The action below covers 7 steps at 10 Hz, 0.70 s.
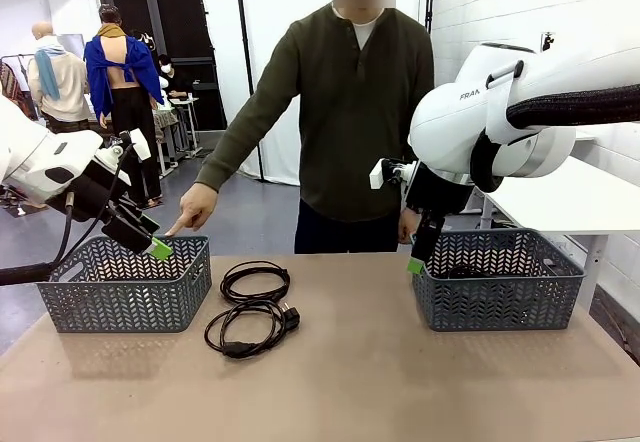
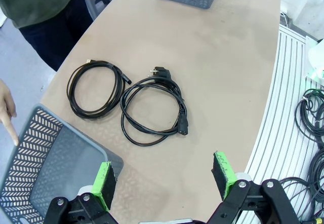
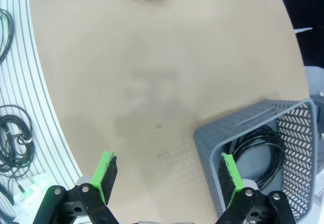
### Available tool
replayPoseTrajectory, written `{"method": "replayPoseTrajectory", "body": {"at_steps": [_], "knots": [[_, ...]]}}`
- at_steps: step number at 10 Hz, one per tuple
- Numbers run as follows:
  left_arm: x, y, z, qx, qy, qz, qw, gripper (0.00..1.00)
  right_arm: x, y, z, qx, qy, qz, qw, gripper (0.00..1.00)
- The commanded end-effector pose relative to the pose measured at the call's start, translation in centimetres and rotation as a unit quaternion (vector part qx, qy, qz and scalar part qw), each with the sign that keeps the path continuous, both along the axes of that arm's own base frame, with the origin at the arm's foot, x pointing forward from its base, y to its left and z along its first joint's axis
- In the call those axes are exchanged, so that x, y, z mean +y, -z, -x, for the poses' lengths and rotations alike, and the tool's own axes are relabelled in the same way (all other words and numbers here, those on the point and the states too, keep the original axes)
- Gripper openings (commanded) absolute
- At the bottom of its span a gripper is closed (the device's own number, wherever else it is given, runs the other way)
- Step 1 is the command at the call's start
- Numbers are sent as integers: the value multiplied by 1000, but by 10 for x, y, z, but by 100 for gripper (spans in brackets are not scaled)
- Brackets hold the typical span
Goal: Organize the cables according to human instructions.
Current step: Pick up a bundle of cables and place it in the basket indicated by the human.
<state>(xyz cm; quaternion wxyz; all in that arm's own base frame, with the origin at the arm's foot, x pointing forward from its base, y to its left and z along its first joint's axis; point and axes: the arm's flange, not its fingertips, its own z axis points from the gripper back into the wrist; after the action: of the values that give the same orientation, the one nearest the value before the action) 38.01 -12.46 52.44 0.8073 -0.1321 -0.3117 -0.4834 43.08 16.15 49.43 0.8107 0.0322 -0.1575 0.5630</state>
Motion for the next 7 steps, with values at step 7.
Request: {"method": "replayPoseTrajectory", "body": {"at_steps": [7], "knots": [[3,2,-1,1,7,8,1000,100,-1,0,0,-1,1,-1,1000,100]]}}
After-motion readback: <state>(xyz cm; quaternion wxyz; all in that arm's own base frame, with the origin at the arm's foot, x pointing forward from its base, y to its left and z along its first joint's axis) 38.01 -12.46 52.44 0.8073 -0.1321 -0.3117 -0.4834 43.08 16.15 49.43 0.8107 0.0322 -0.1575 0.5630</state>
